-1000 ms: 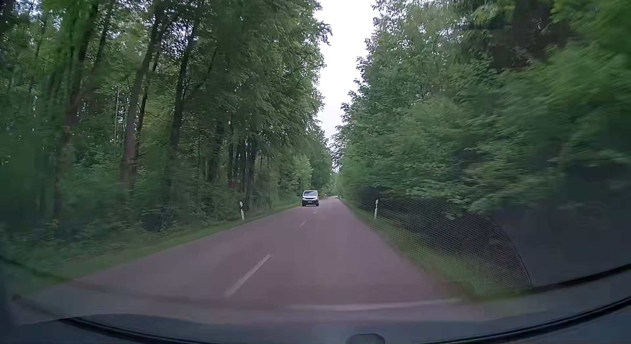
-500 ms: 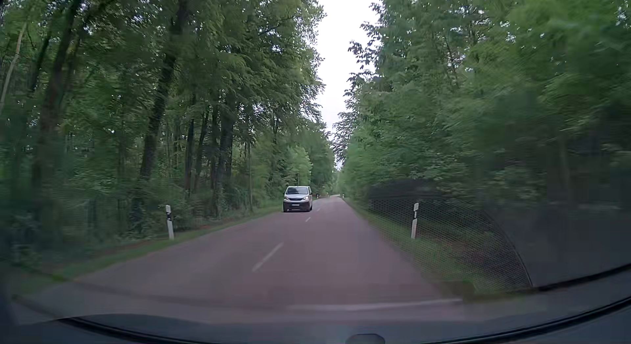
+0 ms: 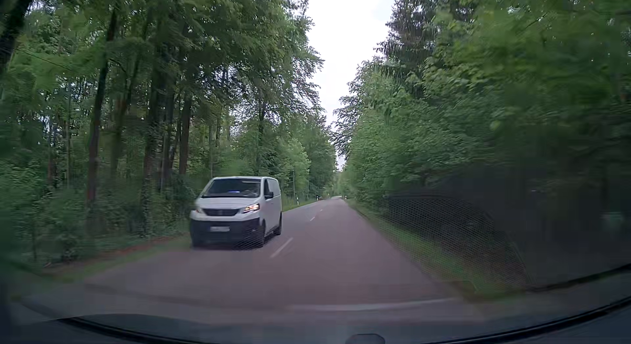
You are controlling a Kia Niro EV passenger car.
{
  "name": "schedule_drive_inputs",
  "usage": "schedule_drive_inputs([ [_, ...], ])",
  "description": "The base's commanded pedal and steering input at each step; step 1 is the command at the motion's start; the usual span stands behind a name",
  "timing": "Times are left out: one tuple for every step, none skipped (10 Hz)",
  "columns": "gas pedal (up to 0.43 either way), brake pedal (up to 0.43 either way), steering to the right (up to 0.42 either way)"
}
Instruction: Follow the waypoints while adhering to traffic rules and regulations
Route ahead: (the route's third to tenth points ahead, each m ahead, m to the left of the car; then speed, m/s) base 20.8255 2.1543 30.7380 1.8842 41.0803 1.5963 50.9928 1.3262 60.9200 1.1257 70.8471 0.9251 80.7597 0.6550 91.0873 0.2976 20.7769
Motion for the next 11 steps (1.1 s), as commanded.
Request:
schedule_drive_inputs([
  [0.209, 0.000, -0.003],
  [0.209, 0.000, -0.001],
  [0.209, 0.000, 0.000],
  [0.209, 0.000, 0.001],
  [0.209, 0.000, 0.001],
  [0.209, 0.000, 0.001],
  [0.209, 0.000, 0.000],
  [0.209, 0.000, -0.001],
  [0.209, 0.000, -0.003],
  [0.209, 0.000, -0.003],
  [0.209, 0.000, -0.003],
])
